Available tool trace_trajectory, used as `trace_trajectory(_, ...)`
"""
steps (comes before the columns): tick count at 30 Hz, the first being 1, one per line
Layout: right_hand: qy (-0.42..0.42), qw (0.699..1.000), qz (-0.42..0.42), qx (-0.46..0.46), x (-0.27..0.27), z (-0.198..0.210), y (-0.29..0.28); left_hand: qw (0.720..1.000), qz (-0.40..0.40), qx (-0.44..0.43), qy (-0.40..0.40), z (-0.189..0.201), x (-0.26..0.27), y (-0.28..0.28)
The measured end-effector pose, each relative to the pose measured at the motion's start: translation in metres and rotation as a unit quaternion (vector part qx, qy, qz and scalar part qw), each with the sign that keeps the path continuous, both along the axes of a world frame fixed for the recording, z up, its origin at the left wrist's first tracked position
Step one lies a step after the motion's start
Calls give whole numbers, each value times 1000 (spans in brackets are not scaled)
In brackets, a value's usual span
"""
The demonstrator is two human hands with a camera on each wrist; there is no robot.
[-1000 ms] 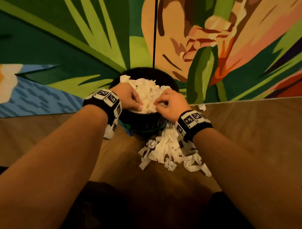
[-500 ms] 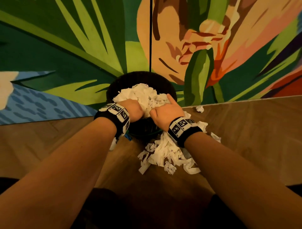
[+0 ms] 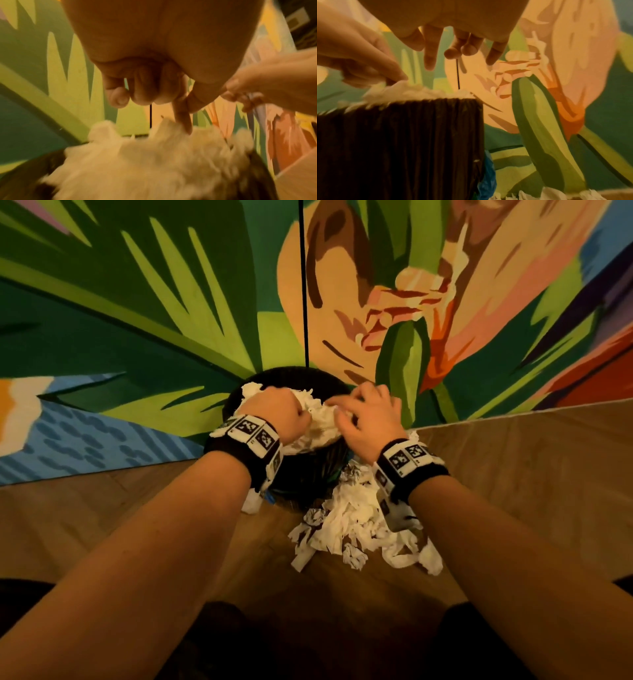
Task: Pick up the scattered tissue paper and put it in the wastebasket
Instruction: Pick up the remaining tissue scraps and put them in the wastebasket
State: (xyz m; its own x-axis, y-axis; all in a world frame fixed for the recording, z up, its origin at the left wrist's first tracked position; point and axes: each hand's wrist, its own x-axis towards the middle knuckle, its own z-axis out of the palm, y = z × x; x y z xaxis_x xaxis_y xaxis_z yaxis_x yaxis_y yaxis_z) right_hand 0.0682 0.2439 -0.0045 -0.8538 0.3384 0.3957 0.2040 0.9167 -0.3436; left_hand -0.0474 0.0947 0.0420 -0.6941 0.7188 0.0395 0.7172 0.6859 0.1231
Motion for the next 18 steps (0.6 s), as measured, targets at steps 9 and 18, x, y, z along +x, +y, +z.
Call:
trace_trajectory(9, -78, 968, -136, -197, 52, -66, 55, 982, -155, 96, -54, 8, 83, 51)
trace_trajectory(18, -440, 883, 41, -159, 118, -179, -32, 949, 10, -194, -247, -196, 120, -20)
